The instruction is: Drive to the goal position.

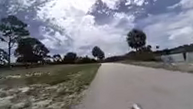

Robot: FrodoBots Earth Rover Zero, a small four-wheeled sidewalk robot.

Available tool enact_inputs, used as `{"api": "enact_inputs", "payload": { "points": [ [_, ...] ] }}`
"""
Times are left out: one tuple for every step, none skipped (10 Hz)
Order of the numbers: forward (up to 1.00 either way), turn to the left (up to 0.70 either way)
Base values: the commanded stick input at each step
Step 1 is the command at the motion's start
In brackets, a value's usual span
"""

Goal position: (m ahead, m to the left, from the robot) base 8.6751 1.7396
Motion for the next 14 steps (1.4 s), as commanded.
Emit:
{"api": "enact_inputs", "payload": {
  "points": [
    [0.85, -0.34],
    [0.85, -0.06],
    [0.85, -0.02],
    [0.85, 0.0],
    [0.85, 0.0],
    [0.85, 0.0],
    [0.85, 0.0],
    [0.85, 0.0],
    [0.85, 0.0],
    [0.85, 0.0],
    [0.85, -0.05],
    [0.85, -0.18],
    [0.85, -0.3],
    [0.85, -0.34]
  ]
}}
